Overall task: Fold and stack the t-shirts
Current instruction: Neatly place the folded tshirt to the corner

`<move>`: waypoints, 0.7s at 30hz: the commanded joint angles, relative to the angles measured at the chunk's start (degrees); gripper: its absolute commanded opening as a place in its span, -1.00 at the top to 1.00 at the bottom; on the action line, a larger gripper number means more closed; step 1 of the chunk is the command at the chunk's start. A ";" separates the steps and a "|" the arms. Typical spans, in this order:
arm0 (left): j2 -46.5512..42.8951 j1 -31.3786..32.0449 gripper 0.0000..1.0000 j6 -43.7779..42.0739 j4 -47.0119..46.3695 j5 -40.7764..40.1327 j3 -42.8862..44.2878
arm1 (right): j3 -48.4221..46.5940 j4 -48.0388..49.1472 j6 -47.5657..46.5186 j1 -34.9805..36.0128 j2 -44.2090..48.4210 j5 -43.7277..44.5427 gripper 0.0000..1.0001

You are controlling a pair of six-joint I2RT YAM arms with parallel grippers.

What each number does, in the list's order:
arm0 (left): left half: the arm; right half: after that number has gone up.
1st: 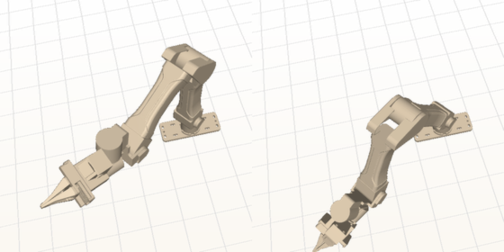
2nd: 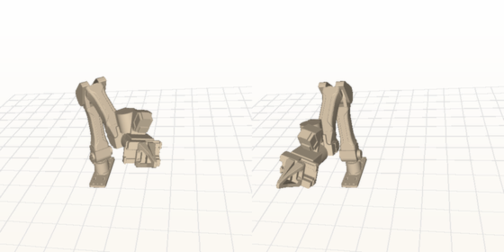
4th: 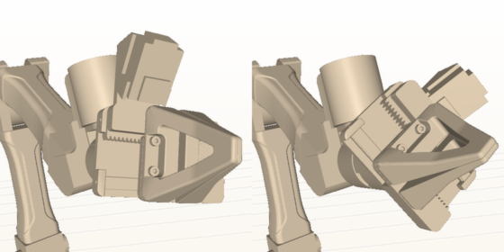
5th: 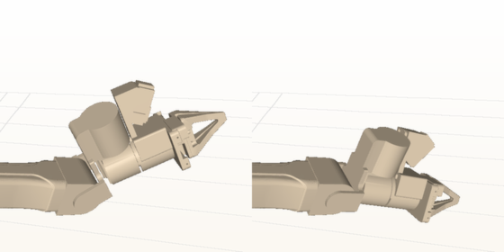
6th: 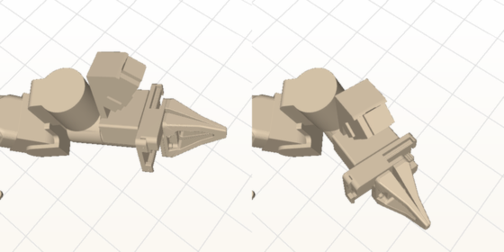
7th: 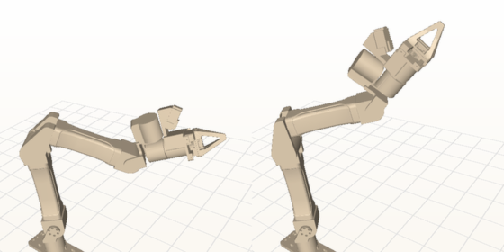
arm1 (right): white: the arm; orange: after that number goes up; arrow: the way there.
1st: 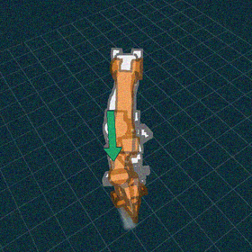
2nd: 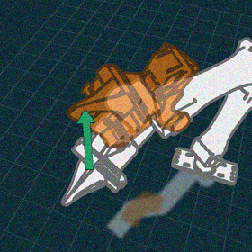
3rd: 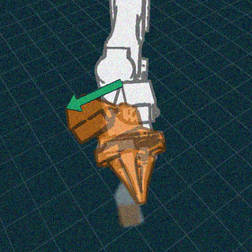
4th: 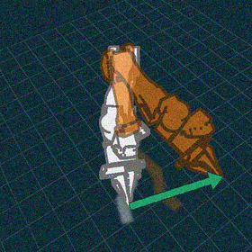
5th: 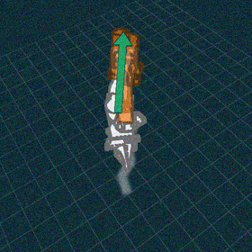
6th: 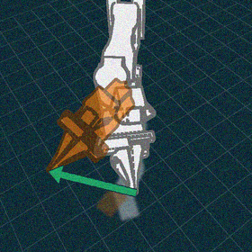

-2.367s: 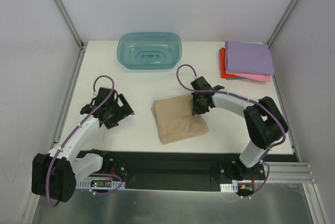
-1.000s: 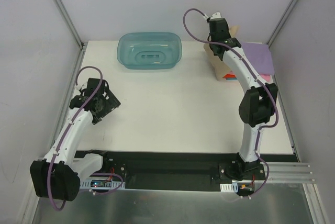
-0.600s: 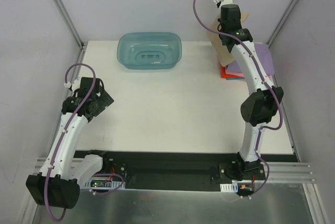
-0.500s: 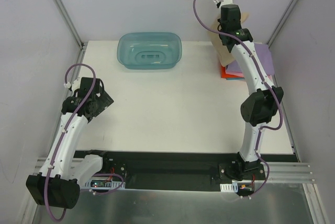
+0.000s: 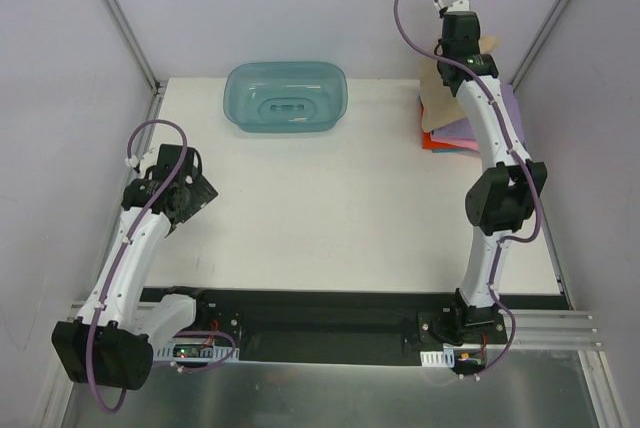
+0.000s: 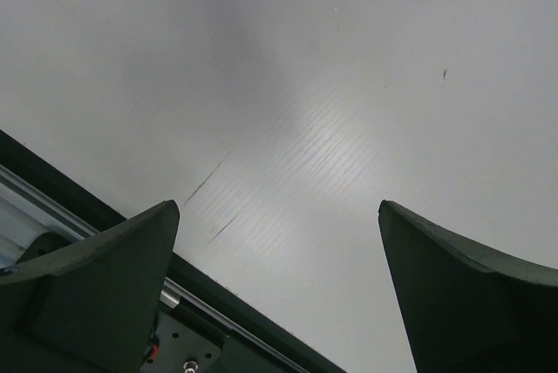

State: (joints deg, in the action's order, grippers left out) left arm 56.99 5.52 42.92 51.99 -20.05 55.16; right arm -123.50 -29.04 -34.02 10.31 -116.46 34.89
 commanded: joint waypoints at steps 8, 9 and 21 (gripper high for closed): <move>2.42 -0.68 -0.98 0.41 1.54 -2.45 3.29 | -4.73 2.67 0.18 -9.24 -4.21 -6.40 0.99; 2.68 -0.68 -0.99 0.41 1.45 -2.36 3.90 | -4.82 2.84 0.36 -10.12 -4.82 -6.77 0.99; 6.99 -0.68 -0.99 0.15 1.72 -1.13 5.84 | -6.40 5.13 2.64 -15.49 -12.02 -14.07 0.88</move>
State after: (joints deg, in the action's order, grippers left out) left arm 63.59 5.52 42.89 52.62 -20.56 58.70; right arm -126.02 -27.99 -32.91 -3.62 -126.72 23.14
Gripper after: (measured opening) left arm 0.992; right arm 0.065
